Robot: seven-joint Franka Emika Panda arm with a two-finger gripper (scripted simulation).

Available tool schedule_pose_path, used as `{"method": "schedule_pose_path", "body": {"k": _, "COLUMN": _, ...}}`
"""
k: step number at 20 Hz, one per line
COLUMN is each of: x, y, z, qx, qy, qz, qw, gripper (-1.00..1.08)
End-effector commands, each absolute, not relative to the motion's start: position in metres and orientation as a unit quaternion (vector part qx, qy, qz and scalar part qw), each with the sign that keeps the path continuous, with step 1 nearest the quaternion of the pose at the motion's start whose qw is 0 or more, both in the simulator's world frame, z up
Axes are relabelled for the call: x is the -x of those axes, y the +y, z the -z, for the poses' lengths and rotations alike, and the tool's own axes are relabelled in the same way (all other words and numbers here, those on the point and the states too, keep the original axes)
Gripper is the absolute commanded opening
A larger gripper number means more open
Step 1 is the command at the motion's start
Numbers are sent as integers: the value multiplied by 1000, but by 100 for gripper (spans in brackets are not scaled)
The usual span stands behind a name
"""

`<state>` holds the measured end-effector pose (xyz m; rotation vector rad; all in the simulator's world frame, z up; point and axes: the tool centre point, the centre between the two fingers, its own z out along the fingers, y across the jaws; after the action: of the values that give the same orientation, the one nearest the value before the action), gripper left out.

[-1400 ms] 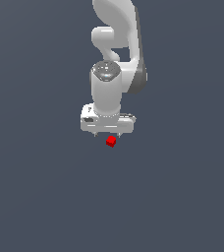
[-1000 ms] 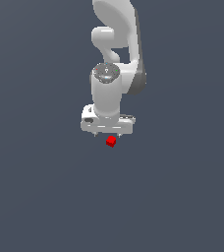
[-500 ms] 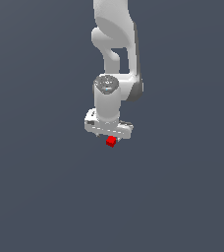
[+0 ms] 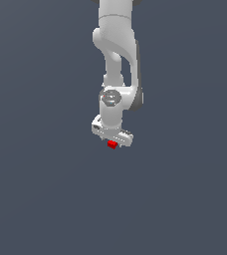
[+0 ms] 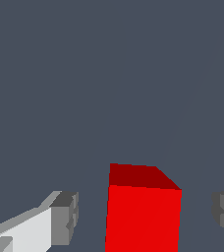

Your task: Lift up the red cube by 0.2 meters.

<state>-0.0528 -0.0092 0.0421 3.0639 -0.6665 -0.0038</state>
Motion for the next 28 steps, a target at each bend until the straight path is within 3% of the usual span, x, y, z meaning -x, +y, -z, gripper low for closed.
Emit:
{"method": "schedule_pose_path", "body": {"k": 1, "x": 56, "y": -7, "z": -31, "qx": -973, "qy": -230, "qz": 0, "qw": 2, "gripper": 100}}
{"method": "schedule_pose_path", "body": {"k": 11, "x": 58, "y": -4, "z": -20, "qx": -969, "qy": -247, "qz": 0, "qw": 0, "gripper": 100}}
{"method": "schedule_pose_path", "body": {"k": 12, "x": 58, "y": -4, "z": -20, "qx": -969, "qy": -247, "qz": 0, "qw": 0, "gripper": -100}}
{"method": "schedule_pose_path", "body": {"k": 28, "x": 59, "y": -4, "z": -29, "qx": -969, "qy": -247, "qz": 0, "qw": 0, "gripper": -100}}
